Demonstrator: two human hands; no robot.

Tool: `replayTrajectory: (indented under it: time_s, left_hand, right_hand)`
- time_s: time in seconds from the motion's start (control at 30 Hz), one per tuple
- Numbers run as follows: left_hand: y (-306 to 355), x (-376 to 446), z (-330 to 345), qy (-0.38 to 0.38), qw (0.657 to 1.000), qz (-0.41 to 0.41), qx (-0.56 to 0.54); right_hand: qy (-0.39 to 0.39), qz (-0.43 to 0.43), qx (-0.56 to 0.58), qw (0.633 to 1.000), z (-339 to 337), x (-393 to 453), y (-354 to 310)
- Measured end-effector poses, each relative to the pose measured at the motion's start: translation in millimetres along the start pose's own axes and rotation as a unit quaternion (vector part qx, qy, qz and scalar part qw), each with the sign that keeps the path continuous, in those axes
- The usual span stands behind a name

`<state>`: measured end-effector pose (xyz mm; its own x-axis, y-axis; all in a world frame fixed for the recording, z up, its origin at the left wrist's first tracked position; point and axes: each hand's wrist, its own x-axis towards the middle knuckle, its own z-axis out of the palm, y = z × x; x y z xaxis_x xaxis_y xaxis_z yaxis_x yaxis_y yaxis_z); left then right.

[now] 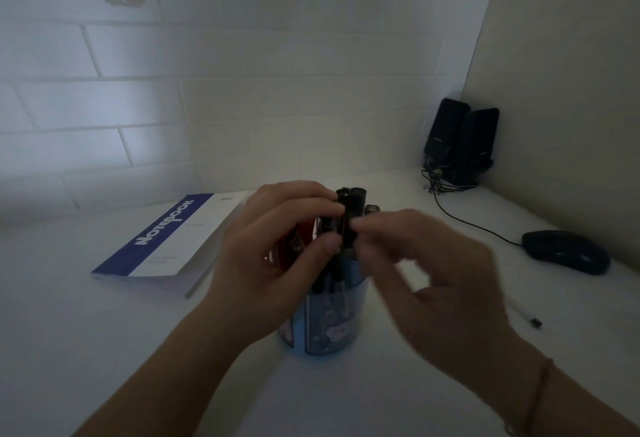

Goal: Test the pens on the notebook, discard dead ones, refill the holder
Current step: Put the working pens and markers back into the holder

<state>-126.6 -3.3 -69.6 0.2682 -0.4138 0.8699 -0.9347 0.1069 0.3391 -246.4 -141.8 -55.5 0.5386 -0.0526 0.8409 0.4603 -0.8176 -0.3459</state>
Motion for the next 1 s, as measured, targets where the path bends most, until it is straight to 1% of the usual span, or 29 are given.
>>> replayTrajectory:
  time_s: [0.03, 0.1, 0.13, 0.17, 0.2, 0.23, 0.27, 0.3, 0.33, 0.4, 0.5, 0.57, 0.63, 0.73, 0.8, 0.93, 1.0]
  left_hand:
    - [-0.4, 0.3, 0.1, 0.002, 1.000, 0.000, 0.003]
    - [-0.2, 1.0, 1.4, 0.008, 1.000, -0.001, 0.006]
    - [0.1, 1.1, 2.3, 0.008, 1.000, 0.000, 0.007]
    - [0.6, 0.8, 3.3, 0.007, 1.000, 0.001, 0.006]
    - [0.9, 0.4, 4.1, 0.007, 1.000, 0.002, 0.005]
    - [1.1, 0.1, 4.4, 0.007, 1.000, 0.001, 0.004]
    - [1.2, 0.1, 4.2, 0.007, 1.000, 0.000, 0.003]
    - [1.3, 0.3, 3.9, 0.005, 1.000, -0.001, 0.002]
    - [1.4, 0.4, 3.7, 0.004, 1.000, -0.001, 0.002]
    - [1.3, 0.4, 3.3, 0.002, 1.000, 0.000, 0.005]
    - [1.1, 0.4, 3.0, 0.004, 1.000, 0.001, 0.006]
    - [1.0, 0.0, 2.6, 0.004, 1.000, 0.002, 0.008]
    - [1.0, -0.1, 2.3, 0.003, 1.000, 0.003, 0.009]
    - [2.9, 1.0, 3.1, 0.004, 1.000, -0.004, 0.008]
    - [5.1, 3.9, 2.9, 0.004, 1.000, -0.016, 0.009]
    - [4.6, 14.4, -3.5, -0.044, 0.998, -0.033, 0.019]
    - [3.7, 20.7, -7.5, -0.071, 0.996, -0.019, 0.042]
  right_hand:
    - [0.031, 0.016, 0.009, 0.999, -9.5, 2.8, 5.2]
    - [0.088, 0.095, -0.001, 0.992, -27.3, 9.8, 29.6]
    - [0.084, 0.147, -0.040, 0.985, -34.8, 10.8, 49.3]
    - [0.047, 0.199, -0.116, 0.972, -41.1, 8.5, 71.9]
    - [-0.012, 0.243, -0.205, 0.948, -46.0, 3.2, 93.3]
    - [-0.076, 0.280, -0.276, 0.916, -48.3, -4.3, 111.0]
    - [-0.134, 0.309, -0.310, 0.889, -47.2, -13.5, 124.0]
    - [-0.173, 0.330, -0.313, 0.874, -43.7, -20.9, 131.6]
    - [-0.198, 0.335, -0.309, 0.868, -39.5, -26.9, 135.9]
    - [-0.237, 0.311, -0.324, 0.862, -30.2, -31.6, 138.1]
    - [-0.266, 0.300, -0.362, 0.842, -24.7, -29.3, 137.4]
    - [-0.288, 0.269, -0.382, 0.836, -22.5, -28.0, 131.8]
    - [-0.306, 0.231, -0.393, 0.836, -20.5, -27.3, 123.9]
    - [-0.314, 0.201, -0.391, 0.842, -15.3, -28.0, 113.0]
    - [-0.330, 0.177, -0.396, 0.839, -10.6, -30.8, 109.5]
    - [-0.383, 0.176, -0.393, 0.817, -4.5, -30.4, 101.1]
    - [-0.404, 0.180, -0.372, 0.816, -1.3, -29.0, 96.6]
